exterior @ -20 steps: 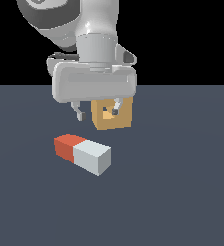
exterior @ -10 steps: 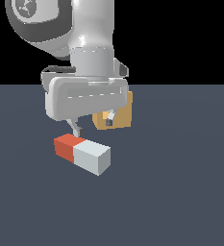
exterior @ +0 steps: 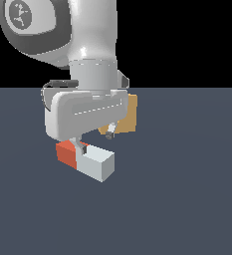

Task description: Insert the peg into the horizontal hole in a box.

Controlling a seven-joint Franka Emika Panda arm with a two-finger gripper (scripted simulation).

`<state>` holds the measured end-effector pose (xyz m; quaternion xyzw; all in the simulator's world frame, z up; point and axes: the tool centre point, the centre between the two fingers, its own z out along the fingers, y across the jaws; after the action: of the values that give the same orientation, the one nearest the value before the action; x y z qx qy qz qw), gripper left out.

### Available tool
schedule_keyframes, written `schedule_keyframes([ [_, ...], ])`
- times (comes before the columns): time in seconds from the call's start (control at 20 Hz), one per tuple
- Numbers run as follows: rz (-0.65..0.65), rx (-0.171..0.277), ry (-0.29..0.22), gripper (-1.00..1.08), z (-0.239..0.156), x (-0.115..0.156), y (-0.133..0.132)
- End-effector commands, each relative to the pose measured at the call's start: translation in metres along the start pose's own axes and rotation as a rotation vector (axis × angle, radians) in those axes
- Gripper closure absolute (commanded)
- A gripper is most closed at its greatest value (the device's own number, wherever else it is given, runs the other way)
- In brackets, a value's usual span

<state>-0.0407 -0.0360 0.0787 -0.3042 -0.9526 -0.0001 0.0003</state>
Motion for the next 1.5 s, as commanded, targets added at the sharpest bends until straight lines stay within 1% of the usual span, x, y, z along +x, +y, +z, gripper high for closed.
schedule_keyframes([
  [0.0, -0.026, 0.000, 0.000, -0.92, 0.003, -0.001, -0.002],
  [0.25, -0.047, 0.000, -0.001, -0.92, 0.005, -0.003, -0.003],
  [0.75, -0.040, 0.000, -0.001, -0.92, 0.007, -0.003, -0.003],
  [1.2, -0.040, 0.000, -0.001, -0.92, 0.044, -0.002, -0.003],
  [1.45, -0.039, 0.000, -0.001, -0.92, 0.054, -0.002, -0.003],
])
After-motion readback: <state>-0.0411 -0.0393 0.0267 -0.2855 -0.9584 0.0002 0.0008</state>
